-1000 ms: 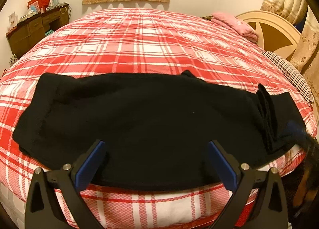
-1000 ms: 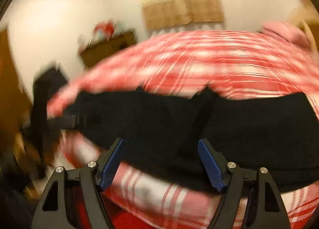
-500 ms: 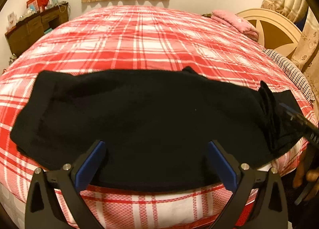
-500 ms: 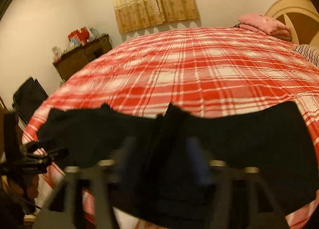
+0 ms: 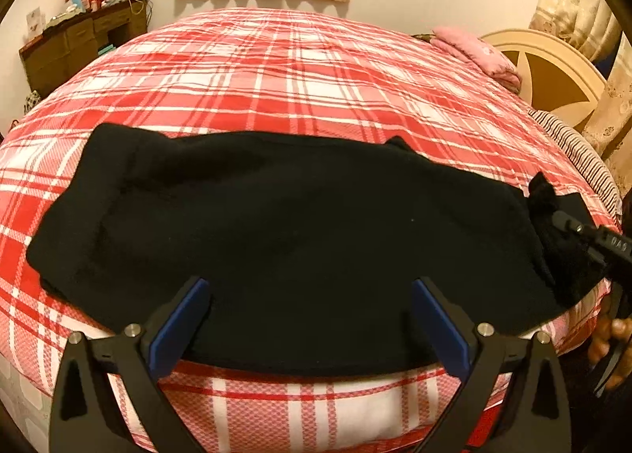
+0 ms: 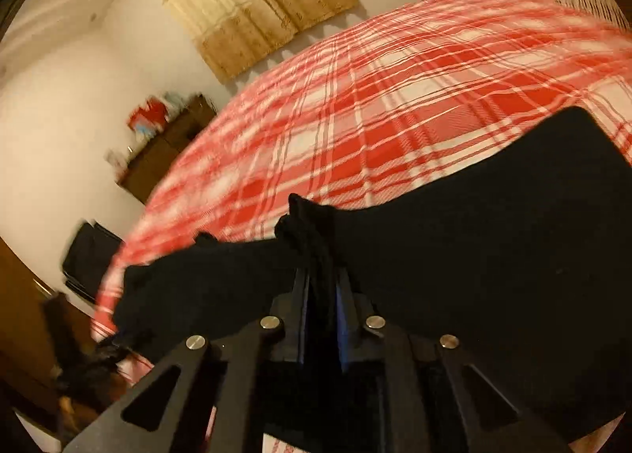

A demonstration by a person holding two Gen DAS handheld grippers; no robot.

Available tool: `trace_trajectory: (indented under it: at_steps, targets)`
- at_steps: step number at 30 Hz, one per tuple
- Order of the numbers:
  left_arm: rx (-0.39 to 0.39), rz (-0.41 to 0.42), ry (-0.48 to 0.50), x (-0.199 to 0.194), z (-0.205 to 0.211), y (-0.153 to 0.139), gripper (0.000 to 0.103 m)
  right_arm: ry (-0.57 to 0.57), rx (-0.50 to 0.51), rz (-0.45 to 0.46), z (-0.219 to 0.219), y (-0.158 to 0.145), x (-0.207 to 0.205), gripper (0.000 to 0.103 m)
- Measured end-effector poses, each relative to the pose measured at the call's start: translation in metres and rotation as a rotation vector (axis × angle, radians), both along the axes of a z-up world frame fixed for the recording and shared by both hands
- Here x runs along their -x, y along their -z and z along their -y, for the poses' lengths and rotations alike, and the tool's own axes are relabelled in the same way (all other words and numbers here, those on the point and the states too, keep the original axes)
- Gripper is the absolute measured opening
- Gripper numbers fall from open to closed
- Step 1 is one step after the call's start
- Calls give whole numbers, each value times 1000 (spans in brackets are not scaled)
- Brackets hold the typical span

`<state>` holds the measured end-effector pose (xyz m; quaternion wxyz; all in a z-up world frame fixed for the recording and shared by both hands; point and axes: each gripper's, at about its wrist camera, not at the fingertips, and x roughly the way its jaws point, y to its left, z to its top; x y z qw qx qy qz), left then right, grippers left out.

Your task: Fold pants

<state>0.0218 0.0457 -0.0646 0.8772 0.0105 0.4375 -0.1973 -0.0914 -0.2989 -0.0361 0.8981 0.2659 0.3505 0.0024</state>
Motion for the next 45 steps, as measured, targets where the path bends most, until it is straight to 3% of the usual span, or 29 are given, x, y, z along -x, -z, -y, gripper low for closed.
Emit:
trace_trajectory:
  at_steps: [5, 9, 11, 13, 14, 17, 20, 23, 26, 28, 33, 37, 42, 45]
  targets:
    - [-4, 12, 12, 1, 3, -3, 103, -131, 147, 15, -41, -22, 2, 12]
    - [-2, 9, 15, 0, 3, -3, 103, -191, 290, -45, -84, 5, -9, 15]
    - [-5, 5, 18, 1, 4, -2, 103, -200, 347, -2, -93, 18, -7, 26]
    - [-10, 10, 21, 2, 3, -4, 103, -258, 381, 43, -105, 15, -2, 63]
    - [-12, 17, 23, 2, 3, -5, 103, -273, 390, 37, -108, 13, -2, 67]
    - [-5, 27, 16, 0, 0, -7, 103, -262, 344, 99, -103, -10, 10, 68]
    - [-10, 32, 13, 0, 0, -6, 103, -148, 254, 177, -72, -34, 25, 68]
    - [-32, 47, -8, 1, -5, -6, 103, -80, 218, 127, -48, -32, 25, 65]
    - [-40, 69, -46, 1, -20, -9, 103, -54, 194, 21, -41, -4, 21, 65]
    - [-44, 79, -80, 3, -33, -11, 103, -26, 217, 2, -42, 12, 15, 65]
    - [-35, 88, -185, 8, -76, -11, 103, -13, 371, 2, -61, 9, 8, 65]
    - [13, 83, -277, 12, -109, -8, 103, -22, 290, 111, -60, -15, 19, 65]
    - [192, 20, -368, 6, -134, 0, 103, -59, 292, 132, -77, -27, 16, 65]
    - [226, 31, -388, 2, -132, 2, 103, -78, 251, 117, -82, -25, 13, 65]
